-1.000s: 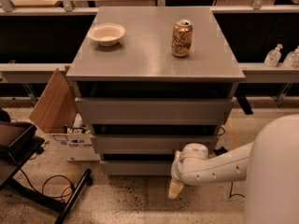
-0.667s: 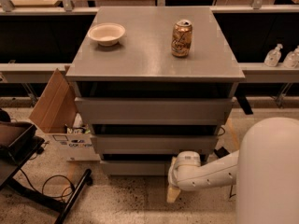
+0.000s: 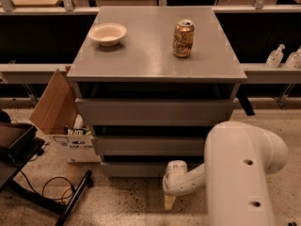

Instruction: Open bottom drawer

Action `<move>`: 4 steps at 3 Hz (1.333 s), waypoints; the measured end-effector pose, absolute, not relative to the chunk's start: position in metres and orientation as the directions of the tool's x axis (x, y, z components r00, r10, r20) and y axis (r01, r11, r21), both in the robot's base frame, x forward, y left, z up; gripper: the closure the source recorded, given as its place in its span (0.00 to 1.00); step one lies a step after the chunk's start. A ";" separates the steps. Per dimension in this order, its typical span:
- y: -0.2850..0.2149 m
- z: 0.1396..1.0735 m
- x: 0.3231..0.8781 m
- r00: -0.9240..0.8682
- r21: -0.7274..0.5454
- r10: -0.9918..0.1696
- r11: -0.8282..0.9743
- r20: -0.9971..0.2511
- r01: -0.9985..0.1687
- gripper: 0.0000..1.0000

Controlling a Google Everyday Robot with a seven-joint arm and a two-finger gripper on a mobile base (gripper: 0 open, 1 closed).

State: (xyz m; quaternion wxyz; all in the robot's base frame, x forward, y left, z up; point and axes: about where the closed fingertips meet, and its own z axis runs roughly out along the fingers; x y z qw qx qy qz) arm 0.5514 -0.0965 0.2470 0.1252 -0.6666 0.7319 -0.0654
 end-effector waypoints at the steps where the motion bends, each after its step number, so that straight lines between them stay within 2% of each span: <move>1: -0.105 0.210 0.574 -0.070 -0.244 -0.996 0.079 -0.047 -0.966 0.00; 4: -0.114 0.201 0.620 -0.053 -0.266 -0.998 0.047 0.016 -0.963 0.00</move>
Offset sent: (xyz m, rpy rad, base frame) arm 0.0679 -0.0223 -0.0486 -0.0927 0.0116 0.0215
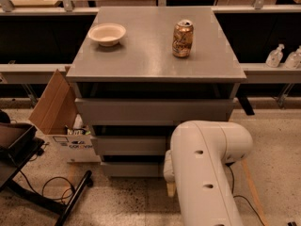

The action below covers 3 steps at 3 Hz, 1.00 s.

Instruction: Open bottom drawer

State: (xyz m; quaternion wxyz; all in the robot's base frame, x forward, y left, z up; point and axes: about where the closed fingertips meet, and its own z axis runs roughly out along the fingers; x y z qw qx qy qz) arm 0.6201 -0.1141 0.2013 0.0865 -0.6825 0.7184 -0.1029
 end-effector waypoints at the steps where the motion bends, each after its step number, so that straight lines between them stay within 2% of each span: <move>1: -0.110 0.193 0.627 -0.065 -0.253 -0.998 0.056 0.027 -0.966 0.00; 2: -0.102 0.179 0.635 -0.072 -0.229 -0.997 0.061 0.039 -0.972 0.18; 3: -0.104 0.170 0.628 -0.113 -0.184 -0.993 0.104 0.041 -0.977 0.42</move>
Offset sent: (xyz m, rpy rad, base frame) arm 0.0382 0.0205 -0.0367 -0.0259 0.0817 -0.0445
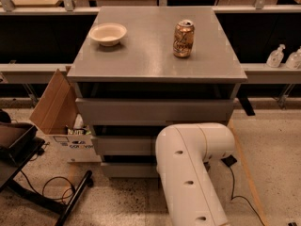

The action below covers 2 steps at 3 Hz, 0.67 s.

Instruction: Open bottom drawer

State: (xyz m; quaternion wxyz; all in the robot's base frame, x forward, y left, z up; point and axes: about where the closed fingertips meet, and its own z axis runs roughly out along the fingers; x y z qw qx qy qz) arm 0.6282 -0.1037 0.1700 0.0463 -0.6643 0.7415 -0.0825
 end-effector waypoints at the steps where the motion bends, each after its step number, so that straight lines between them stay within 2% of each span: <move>1: -0.114 0.177 0.609 -0.168 -0.146 -0.986 0.163 0.024 -0.976 0.65; 2: -0.114 0.179 0.609 -0.168 -0.145 -0.985 0.163 0.024 -0.976 0.87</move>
Offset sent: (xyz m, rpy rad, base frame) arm -0.1735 -0.0288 0.0868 0.1257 0.1558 -0.1561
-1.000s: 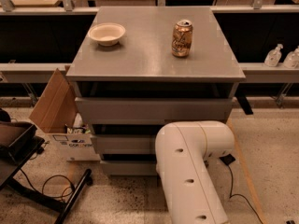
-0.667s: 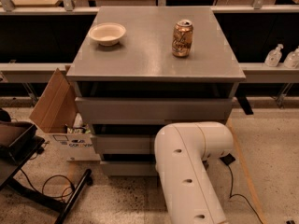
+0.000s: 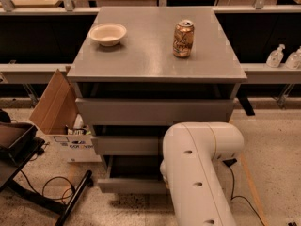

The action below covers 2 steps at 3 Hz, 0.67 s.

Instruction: Open bottom drawer

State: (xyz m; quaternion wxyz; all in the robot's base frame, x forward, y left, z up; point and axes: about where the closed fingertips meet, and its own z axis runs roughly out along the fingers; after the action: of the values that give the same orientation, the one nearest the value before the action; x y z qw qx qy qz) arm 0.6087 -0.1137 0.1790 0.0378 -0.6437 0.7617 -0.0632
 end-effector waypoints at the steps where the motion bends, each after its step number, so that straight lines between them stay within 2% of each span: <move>1: -0.114 0.183 0.609 -0.168 -0.145 -0.985 0.163 0.024 -0.976 1.00; 2: -0.114 0.183 0.609 -0.168 -0.145 -0.985 0.163 0.024 -0.976 1.00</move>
Offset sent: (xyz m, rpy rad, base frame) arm -0.3300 -0.0651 0.1657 0.0224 0.2310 -0.3507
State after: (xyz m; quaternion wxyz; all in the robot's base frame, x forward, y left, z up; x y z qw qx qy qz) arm 0.6087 -0.1137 0.1831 0.0378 -0.6437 0.7617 -0.0632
